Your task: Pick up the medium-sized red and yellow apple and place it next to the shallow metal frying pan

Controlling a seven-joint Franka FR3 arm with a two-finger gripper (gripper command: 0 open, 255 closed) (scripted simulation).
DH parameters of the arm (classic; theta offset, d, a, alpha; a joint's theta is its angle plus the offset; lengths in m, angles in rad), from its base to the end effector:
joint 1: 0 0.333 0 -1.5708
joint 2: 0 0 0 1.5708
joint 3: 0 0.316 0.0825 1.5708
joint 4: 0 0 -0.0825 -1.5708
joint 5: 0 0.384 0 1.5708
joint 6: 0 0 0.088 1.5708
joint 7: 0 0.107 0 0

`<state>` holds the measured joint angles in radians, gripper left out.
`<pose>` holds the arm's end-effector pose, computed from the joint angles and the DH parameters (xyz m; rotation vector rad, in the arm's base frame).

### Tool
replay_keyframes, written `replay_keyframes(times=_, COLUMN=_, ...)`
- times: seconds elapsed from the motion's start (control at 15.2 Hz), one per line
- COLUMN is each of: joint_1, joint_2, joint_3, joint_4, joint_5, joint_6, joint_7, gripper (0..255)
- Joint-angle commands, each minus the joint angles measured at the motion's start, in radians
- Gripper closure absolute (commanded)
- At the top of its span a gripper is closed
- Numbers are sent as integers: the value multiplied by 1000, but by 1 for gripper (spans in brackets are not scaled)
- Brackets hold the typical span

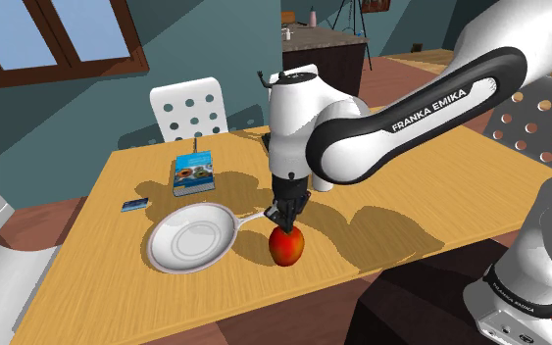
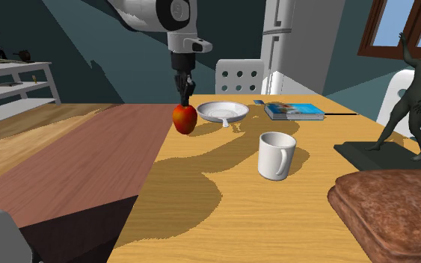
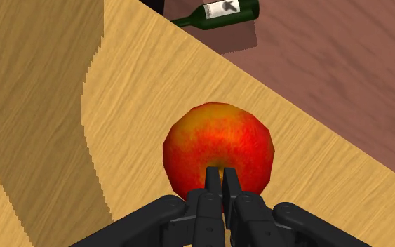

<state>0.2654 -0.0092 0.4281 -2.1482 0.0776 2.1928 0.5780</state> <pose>0.4144 0.3484 0.4102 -3.0595 -0.1102 -0.0104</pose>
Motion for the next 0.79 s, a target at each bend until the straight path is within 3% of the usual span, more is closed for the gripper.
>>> replay_keyframes(times=0.0, joint_1=0, joint_2=0, joint_3=0, joint_4=0, joint_5=0, joint_6=0, joint_7=0, gripper=255)
replay_keyframes(times=0.07, joint_1=0, joint_2=0, joint_3=0, joint_4=0, joint_5=0, joint_6=0, joint_7=0, gripper=255)
replay_keyframes(times=0.13, joint_1=0, joint_2=0, joint_3=0, joint_4=0, joint_5=0, joint_6=0, joint_7=0, gripper=0)
replay_keyframes(times=0.46, joint_1=0, joint_2=0, joint_3=0, joint_4=0, joint_5=0, joint_6=0, joint_7=0, gripper=0)
replay_keyframes(times=0.73, joint_1=-6, joint_2=-57, joint_3=-9, joint_4=71, joint_5=22, joint_6=-124, joint_7=-17, gripper=0)
